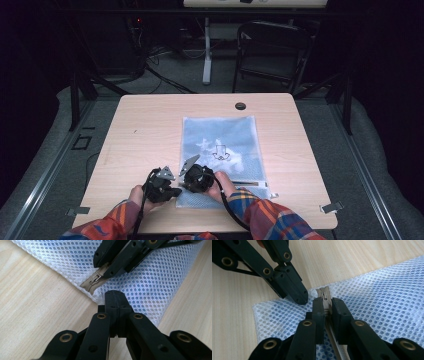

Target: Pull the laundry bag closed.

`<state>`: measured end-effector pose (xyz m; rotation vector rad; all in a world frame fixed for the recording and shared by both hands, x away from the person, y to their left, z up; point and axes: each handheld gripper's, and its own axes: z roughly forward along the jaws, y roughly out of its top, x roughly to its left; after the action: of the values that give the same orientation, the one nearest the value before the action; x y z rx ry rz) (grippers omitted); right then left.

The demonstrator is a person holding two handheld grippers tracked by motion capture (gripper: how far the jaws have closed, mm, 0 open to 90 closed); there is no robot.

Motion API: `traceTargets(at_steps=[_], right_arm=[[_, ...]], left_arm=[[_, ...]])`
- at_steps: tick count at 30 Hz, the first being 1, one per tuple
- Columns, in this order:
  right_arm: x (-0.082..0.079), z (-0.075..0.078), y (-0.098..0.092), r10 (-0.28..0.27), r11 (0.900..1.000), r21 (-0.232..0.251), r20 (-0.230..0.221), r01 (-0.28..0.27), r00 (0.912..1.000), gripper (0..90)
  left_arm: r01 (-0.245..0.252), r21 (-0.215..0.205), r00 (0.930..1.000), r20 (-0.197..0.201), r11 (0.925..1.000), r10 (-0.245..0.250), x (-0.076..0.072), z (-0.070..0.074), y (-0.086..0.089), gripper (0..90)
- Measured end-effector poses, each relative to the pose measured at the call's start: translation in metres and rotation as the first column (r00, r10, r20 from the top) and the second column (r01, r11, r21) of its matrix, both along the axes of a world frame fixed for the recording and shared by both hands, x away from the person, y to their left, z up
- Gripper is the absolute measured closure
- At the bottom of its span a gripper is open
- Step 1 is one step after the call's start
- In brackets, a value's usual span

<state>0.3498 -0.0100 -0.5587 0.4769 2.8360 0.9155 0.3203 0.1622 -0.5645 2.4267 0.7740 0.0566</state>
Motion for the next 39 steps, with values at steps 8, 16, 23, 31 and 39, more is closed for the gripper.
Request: traceTargets(at_steps=[8, 16, 23, 31, 39], right_arm=[[0.0004, 0.0033, -0.0051, 0.015, 1.0, -0.013, 0.002, -0.015, 0.9999, 81.7], [-0.0008, -0.0003, -0.0026, 0.013, 1.0, 0.001, 0.003, -0.013, 0.9999, 81.8], [-0.0014, 0.0006, -0.0027, 0.021, 1.0, -0.013, 0.015, -0.021, 0.9997, 81.8], [0.0026, 0.0051, -0.0101, 0.01, 1.0, -0.021, 0.021, -0.009, 0.9997, 81.8], [0.0027, 0.0044, -0.0091, 0.023, 1.0, -0.002, 0.006, -0.023, 0.9997, 81.8]], left_arm=[[-0.007, -0.002, 1.0, -0.001, 1.0, 0.007, -0.0005, -0.0001, 0.0002, 90.0], [-0.001, 0.003, 0.999, 0.044, 1.0, 0.001, 0.0018, 0.0023, -0.0018, 90.0], [-0.031, 0.02, 0.9994, 0.016, 0.9993, 0.031, 0.0039, 0.0005, -0.001, 90.0], [-0.06, 0.03, 0.998, 0.02, 0.9977, 0.059, 0.0054, 0.0005, 0.0008, 90.0], [0.015, -0.023, 0.9993, 0.035, 0.9996, -0.014, 0.0011, 0.0015, -0.0058, 90.0]])
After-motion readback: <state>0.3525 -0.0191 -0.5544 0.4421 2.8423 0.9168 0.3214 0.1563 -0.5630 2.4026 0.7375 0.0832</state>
